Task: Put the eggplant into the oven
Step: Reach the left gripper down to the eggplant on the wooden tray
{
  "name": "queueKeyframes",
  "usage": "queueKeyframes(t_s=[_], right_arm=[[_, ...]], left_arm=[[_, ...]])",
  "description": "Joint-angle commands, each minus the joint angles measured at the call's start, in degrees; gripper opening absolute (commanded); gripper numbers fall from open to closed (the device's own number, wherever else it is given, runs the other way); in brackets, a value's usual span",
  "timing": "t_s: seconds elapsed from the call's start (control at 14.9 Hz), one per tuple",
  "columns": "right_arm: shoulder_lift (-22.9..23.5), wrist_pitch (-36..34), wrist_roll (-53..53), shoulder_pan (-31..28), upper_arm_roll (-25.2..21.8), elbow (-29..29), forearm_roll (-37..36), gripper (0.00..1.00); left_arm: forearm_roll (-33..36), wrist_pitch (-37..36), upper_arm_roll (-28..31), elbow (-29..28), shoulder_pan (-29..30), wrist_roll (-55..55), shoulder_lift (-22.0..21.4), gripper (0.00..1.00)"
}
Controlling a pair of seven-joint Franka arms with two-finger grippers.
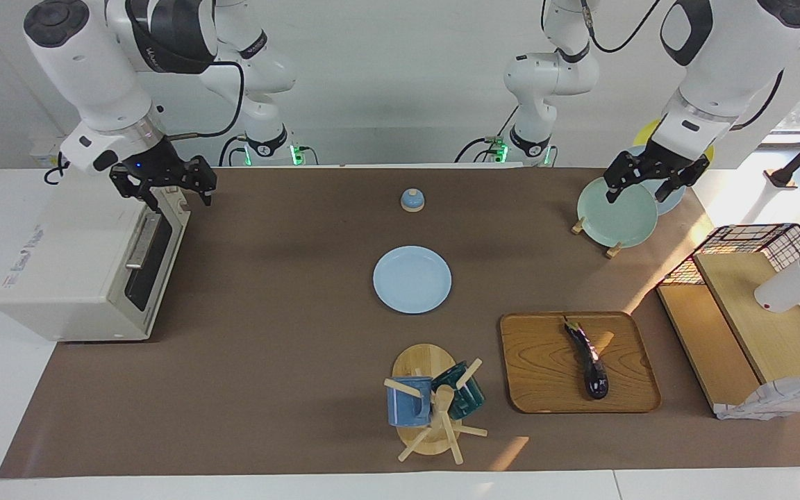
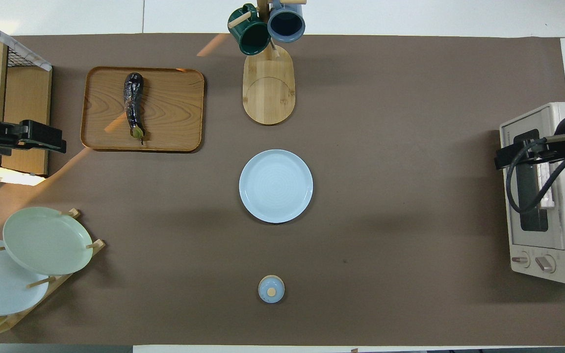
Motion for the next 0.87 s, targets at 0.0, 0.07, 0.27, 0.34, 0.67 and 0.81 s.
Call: queueKeyframes(t_s=[0.0, 0.07, 0.27, 0.34, 0.67, 0.81], right_arm=[[-0.55, -0.63, 0.22, -0.54, 0.22, -0.27, 1.53, 1.00], [-0.55, -0.63, 0.14, -0.72, 0.22, -0.36, 1.53, 1.00], [-0.55, -0.63, 0.22, -0.72, 0.22, -0.36, 1.53, 1.00], [-0.55, -0.63, 0.22, -0.72, 0.22, -0.36, 1.53, 1.00], [-1.08, -1.24, -0.21, -0.72, 0.22, -1.24, 1.53, 0.40], [-1.08, -1.16, 0.05, -1.07, 0.05, -1.32, 1.53, 0.00]], left_arm=[[0.71, 4.81, 0.31, 1.10, -0.14, -0.64, 5.95, 1.00], [0.79, 5.95, 0.31, 2.06, -0.05, -0.46, 8.33, 1.00], [0.71, 11.39, 0.31, 3.65, 0.12, -0.20, 15.10, 1.00], [0.62, 14.28, 0.31, 3.65, 0.12, -0.20, 17.29, 1.00], [0.09, 23.27, 0.31, 7.68, 0.12, 2.34, 28.72, 1.00], [0.00, 30.69, 0.31, 7.52, -0.05, 2.97, 31.10, 1.00]])
